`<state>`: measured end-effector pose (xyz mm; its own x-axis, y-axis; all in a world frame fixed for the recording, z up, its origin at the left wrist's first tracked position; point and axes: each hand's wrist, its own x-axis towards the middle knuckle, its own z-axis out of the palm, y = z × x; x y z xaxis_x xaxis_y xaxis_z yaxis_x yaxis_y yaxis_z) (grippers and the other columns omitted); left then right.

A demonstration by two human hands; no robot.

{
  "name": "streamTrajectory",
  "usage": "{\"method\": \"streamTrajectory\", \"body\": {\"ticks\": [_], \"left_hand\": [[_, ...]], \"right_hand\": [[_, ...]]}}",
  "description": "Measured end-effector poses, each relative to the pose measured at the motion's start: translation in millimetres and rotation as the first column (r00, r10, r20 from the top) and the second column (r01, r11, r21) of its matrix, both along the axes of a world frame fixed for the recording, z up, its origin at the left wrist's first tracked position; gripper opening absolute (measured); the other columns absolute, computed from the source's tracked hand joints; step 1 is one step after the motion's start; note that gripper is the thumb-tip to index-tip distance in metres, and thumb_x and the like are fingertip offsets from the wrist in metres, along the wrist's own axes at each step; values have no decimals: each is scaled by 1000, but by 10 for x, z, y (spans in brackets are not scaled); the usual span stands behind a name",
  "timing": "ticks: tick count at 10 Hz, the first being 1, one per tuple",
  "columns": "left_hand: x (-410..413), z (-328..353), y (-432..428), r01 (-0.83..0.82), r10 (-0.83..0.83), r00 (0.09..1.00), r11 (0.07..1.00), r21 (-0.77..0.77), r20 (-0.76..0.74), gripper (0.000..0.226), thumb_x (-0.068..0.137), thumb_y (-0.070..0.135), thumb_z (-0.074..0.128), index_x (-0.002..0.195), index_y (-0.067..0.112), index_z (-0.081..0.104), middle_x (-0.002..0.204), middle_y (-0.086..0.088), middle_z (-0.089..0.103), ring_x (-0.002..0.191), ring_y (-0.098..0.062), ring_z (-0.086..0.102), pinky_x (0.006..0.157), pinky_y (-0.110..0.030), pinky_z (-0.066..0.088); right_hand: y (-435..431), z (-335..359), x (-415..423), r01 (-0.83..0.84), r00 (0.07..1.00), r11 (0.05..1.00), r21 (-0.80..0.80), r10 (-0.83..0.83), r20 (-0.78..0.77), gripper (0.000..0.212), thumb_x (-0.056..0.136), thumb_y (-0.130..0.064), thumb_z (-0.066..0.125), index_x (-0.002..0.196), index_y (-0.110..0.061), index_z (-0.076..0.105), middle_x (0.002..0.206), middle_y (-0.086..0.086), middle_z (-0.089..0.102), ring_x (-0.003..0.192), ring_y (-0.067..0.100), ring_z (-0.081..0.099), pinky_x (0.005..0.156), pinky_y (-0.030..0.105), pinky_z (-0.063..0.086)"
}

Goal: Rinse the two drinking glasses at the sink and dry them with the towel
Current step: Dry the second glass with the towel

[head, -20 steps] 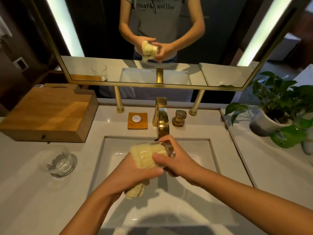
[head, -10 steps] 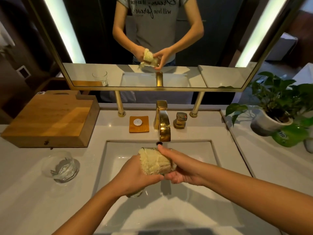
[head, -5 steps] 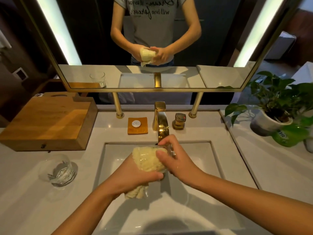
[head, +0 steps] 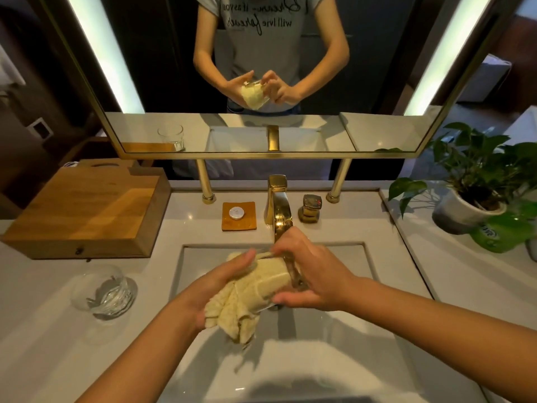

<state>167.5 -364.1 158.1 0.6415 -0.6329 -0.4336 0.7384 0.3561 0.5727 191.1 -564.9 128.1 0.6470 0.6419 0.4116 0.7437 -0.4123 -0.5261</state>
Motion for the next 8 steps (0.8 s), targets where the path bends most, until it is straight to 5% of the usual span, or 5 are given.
{"method": "streamTrajectory", "body": {"ticks": [3,4,5,7,8], "left_hand": [[-78,41,-206,-626,-832,297,202,753,470,58,71,65,43,118,35,61,113,6,67,101,-16,60,80,-28,46],[-23,36,-129,-379,-355,670,592,712,652,39,64,42,68,102,33,67,98,6,72,90,-12,65,78,-28,53],[85,-35,-104,-109,109,994,994,22,-4,56,53,15,86,107,7,70,98,-17,70,84,-31,69,76,-38,57],[24,6,-195,-175,162,978,980,94,132,41,69,35,76,101,11,72,95,-12,73,84,-26,70,75,-33,56],[-37,54,-315,-411,-335,629,623,666,701,49,70,58,64,110,29,66,103,7,72,96,-13,66,82,-29,55]], "right_hand": [[176,143,-2,417,-256,909,29,148,-955,67,87,-69,39,65,-10,63,51,1,51,31,3,32,32,11,20],[187,199,-19,358,189,932,59,-11,-982,58,88,-72,37,102,-18,55,75,-2,60,51,8,51,41,15,39],[162,215,20,243,889,969,48,-202,-411,57,77,-66,49,124,-34,37,107,-15,51,79,2,53,62,17,44],[114,151,0,255,937,959,121,-215,-274,33,81,-61,47,103,-37,46,96,-11,50,76,0,52,60,16,44],[233,187,7,524,465,827,202,-79,-882,30,93,-53,47,91,-24,52,73,-3,56,51,1,51,44,15,37]]}}
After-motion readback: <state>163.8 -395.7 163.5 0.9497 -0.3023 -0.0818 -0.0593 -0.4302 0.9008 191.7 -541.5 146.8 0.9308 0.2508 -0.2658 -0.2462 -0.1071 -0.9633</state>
